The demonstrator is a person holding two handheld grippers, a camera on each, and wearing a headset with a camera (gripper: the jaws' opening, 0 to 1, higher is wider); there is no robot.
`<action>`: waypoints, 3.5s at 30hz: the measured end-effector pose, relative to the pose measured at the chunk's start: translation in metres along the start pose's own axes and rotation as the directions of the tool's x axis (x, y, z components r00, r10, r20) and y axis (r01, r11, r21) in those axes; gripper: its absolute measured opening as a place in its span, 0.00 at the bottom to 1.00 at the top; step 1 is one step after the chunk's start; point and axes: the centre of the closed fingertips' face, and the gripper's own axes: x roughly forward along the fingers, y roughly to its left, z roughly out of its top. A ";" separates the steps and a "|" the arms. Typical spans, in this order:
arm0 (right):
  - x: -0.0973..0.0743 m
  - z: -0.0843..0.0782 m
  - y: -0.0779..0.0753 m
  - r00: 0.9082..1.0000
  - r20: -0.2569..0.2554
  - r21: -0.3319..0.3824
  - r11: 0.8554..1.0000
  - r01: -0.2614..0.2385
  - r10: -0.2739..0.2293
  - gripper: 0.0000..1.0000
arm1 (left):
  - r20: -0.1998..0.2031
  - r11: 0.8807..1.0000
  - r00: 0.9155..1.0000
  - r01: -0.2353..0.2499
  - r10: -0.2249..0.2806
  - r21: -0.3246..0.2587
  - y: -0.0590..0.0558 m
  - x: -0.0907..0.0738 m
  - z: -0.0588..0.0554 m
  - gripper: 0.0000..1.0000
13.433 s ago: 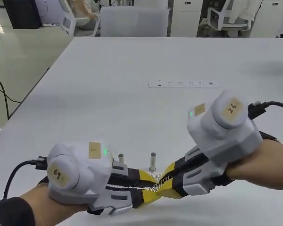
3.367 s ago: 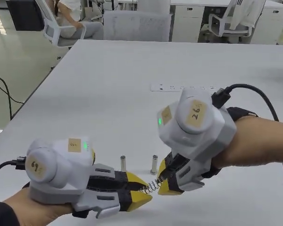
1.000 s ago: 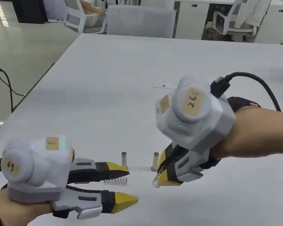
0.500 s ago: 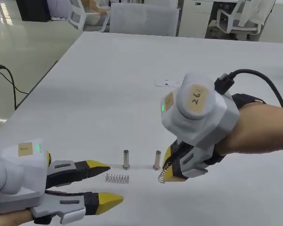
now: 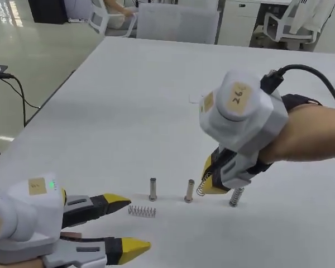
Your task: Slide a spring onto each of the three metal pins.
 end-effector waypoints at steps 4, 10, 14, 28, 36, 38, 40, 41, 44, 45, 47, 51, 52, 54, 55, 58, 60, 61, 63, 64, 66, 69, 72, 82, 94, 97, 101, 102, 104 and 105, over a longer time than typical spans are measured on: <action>0.004 0.000 -0.011 1.000 -0.024 -0.009 1.000 0.012 -0.012 0.08 | 0.001 1.000 1.000 -0.005 0.005 -0.003 0.001 -0.002 -0.001 0.46; 0.015 0.001 -0.024 0.999 -0.047 -0.019 1.000 0.010 -0.011 0.08 | -0.004 1.000 1.000 -0.005 0.005 -0.003 0.000 -0.003 -0.004 0.46; 0.020 0.003 -0.026 0.999 -0.050 -0.014 1.000 -0.005 0.004 0.08 | -0.004 1.000 1.000 -0.003 0.003 0.000 0.000 -0.002 -0.004 0.47; 0.032 -0.002 -0.033 0.997 -0.074 -0.001 1.000 -0.015 0.015 0.08 | -0.003 1.000 1.000 0.002 -0.002 0.003 0.000 -0.002 -0.004 0.46; 0.040 -0.001 -0.032 0.996 -0.080 -0.002 1.000 -0.031 0.031 0.08 | -0.005 1.000 1.000 -0.002 0.002 0.006 0.000 -0.002 -0.004 0.45; 0.045 -0.003 -0.031 0.995 -0.091 -0.003 0.999 -0.039 0.038 0.08 | -0.006 1.000 1.000 -0.003 0.003 0.005 0.000 -0.002 -0.004 0.45; 0.048 -0.004 -0.030 0.994 -0.103 -0.003 0.999 -0.044 0.043 0.08 | -0.006 1.000 1.000 -0.005 0.005 0.005 0.000 -0.002 -0.005 0.45; 0.050 -0.005 -0.030 0.993 -0.109 -0.006 0.999 -0.045 0.044 0.08 | -0.006 1.000 1.000 -0.006 0.006 0.005 0.001 -0.002 -0.004 0.45; 0.056 -0.007 -0.029 0.991 -0.126 -0.010 0.999 -0.050 0.049 0.08 | -0.006 1.000 1.000 -0.006 0.006 0.006 0.000 -0.002 -0.005 0.45; 0.058 -0.008 -0.028 0.990 -0.132 -0.009 0.998 -0.055 0.053 0.08 | -0.007 1.000 1.000 -0.005 0.005 0.006 0.000 -0.002 -0.005 0.44; 0.062 -0.009 -0.026 0.988 -0.141 -0.012 0.998 -0.061 0.059 0.08 | -0.008 1.000 1.000 -0.005 0.006 0.007 0.000 -0.002 -0.005 0.44; 0.067 -0.012 -0.023 0.986 -0.153 -0.009 0.997 -0.074 0.071 0.08 | -0.005 1.000 1.000 -0.008 0.008 0.005 0.001 -0.002 -0.004 0.44; 0.069 -0.014 -0.022 0.984 -0.159 -0.004 0.997 -0.079 0.077 0.08 | -0.005 1.000 1.000 -0.008 0.008 0.006 0.001 -0.002 -0.004 0.44; 0.071 -0.016 -0.021 0.983 -0.164 -0.005 0.997 -0.082 0.080 0.08 | -0.005 1.000 1.000 -0.007 0.007 0.006 0.000 -0.002 -0.005 0.44; 0.072 -0.016 -0.021 0.983 -0.164 -0.004 0.997 -0.083 0.082 0.08 | -0.005 1.000 1.000 -0.007 0.007 0.006 0.000 -0.002 -0.005 0.44; 0.075 -0.019 -0.020 0.982 -0.168 0.000 0.997 -0.083 0.081 0.08 | -0.004 1.000 1.000 -0.007 0.007 0.006 0.000 -0.002 -0.005 0.44; 0.077 -0.021 -0.020 0.982 -0.171 0.002 0.997 -0.081 0.080 0.08 | -0.005 1.000 1.000 -0.006 0.006 0.006 0.000 -0.002 -0.004 0.44; 0.078 -0.021 -0.019 0.982 -0.172 0.001 0.997 -0.081 0.080 0.08 | -0.005 1.000 1.000 -0.005 0.005 0.007 0.000 -0.002 -0.005 0.44; 0.079 -0.023 -0.019 0.981 -0.177 -0.001 0.997 -0.079 0.078 0.08 | -0.006 1.000 1.000 -0.005 0.005 0.008 0.000 -0.002 -0.004 0.44; 0.080 -0.023 -0.019 0.981 -0.179 0.000 0.997 -0.080 0.078 0.08 | -0.006 1.000 1.000 -0.004 0.004 0.007 0.000 -0.002 -0.004 0.44; 0.081 -0.024 -0.019 0.981 -0.177 0.002 0.997 -0.080 0.079 0.08 | -0.006 1.000 1.000 -0.004 0.004 0.008 0.000 -0.002 -0.004 0.44; 0.084 -0.027 -0.018 0.980 -0.179 0.007 0.997 -0.082 0.082 0.08 | -0.008 1.000 1.000 -0.004 0.004 0.008 0.000 -0.002 -0.005 0.43; 0.084 -0.025 -0.018 0.982 -0.167 0.009 0.997 -0.083 0.083 0.08 | -0.009 1.000 1.000 -0.004 0.004 0.007 0.000 -0.002 -0.005 0.43; 0.081 -0.025 -0.016 0.985 -0.157 0.003 0.997 -0.077 0.077 0.11 | -0.014 1.000 1.000 -0.006 0.007 0.007 0.001 -0.002 -0.006 0.43; 0.062 -0.010 -0.019 0.993 -0.112 -0.034 0.999 -0.027 0.023 0.17 | -0.024 1.000 1.000 -0.006 0.006 0.013 0.001 -0.002 -0.008 0.42; 0.057 -0.001 -0.017 0.996 -0.087 -0.043 0.999 -0.019 0.015 0.17 | -0.024 1.000 1.000 -0.006 0.006 0.014 0.001 -0.002 -0.008 0.42; 0.056 0.013 -0.010 0.999 -0.044 -0.048 0.999 -0.025 0.023 0.17 | -0.026 1.000 1.000 -0.007 0.008 0.016 0.001 -0.002 -0.008 0.42; 0.057 0.018 -0.007 0.999 -0.033 -0.047 0.998 -0.035 0.033 0.17 | -0.026 1.000 1.000 -0.008 0.009 0.016 0.001 -0.002 -0.008 0.42; 0.060 0.022 -0.003 0.999 -0.021 -0.044 0.998 -0.047 0.046 0.17 | -0.026 1.000 1.000 -0.009 0.010 0.017 0.001 -0.002 -0.008 0.42; 0.062 0.025 0.000 0.998 -0.017 -0.045 0.998 -0.054 0.054 0.16 | -0.027 1.000 1.000 -0.010 0.011 0.019 0.001 -0.003 -0.008 0.42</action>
